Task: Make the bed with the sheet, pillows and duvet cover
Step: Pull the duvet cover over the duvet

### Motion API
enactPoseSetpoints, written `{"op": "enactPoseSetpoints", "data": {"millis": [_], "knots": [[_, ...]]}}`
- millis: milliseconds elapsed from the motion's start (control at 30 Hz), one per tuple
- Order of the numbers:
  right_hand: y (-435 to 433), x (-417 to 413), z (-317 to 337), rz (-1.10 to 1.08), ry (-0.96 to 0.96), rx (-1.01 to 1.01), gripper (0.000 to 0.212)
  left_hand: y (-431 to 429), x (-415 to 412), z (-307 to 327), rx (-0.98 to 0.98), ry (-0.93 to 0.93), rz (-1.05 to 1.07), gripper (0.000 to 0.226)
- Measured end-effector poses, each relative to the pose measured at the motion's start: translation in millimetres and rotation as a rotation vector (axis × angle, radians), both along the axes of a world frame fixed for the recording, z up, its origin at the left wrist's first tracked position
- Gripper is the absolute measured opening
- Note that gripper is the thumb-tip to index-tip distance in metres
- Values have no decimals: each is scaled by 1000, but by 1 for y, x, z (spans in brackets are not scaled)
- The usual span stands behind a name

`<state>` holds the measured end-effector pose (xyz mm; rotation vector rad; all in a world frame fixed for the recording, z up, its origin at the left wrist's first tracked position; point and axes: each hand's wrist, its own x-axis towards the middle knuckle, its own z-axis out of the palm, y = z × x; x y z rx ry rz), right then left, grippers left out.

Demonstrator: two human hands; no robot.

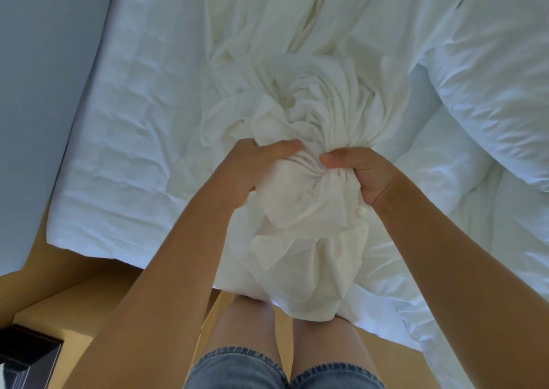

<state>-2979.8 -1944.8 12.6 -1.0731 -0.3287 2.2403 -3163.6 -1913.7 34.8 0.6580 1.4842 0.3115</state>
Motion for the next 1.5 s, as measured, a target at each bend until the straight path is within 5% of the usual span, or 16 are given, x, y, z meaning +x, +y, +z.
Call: {"op": "enactPoseSetpoints", "data": {"millis": [100,267,400,567,667,733,833,900,1033,1167,1267,1333,1433,1500], "knots": [[1,-5,-2,36,-128,13,31,-5,-7,5,-29,-262,-135,34],[6,-6,3,115,-120,16,41,-18,10,2,297,-39,-33,20],[4,-4,1,108,-90,-12,46,-38,19,-5,480,150,-183,29],[4,-4,-3,6,-86,-91,27,-56,12,-9,386,146,55,45],[5,-7,-1,44,-124,-80,27,-64,4,-10,230,81,116,32],[6,-8,-1,43,-153,-62,23,-69,-3,-3,197,78,48,17],[7,-9,0,48,-163,-14,19,-69,-14,9,483,251,-300,23],[7,-9,-1,48,-163,4,22,-63,-17,19,558,93,-242,33],[6,-6,1,71,-179,9,26,-46,-12,26,164,-460,283,24],[5,0,4,135,-184,-7,36,-41,-3,20,16,-336,218,20],[4,4,4,159,-138,15,49,-42,4,14,137,-183,121,9],[2,8,1,151,-125,11,59,-40,4,11,212,-129,270,18],[0,14,-3,88,-85,12,36,-42,-7,-2,231,16,486,16],[-2,14,-4,81,-85,14,30,-52,-13,-15,257,226,369,14]]}}
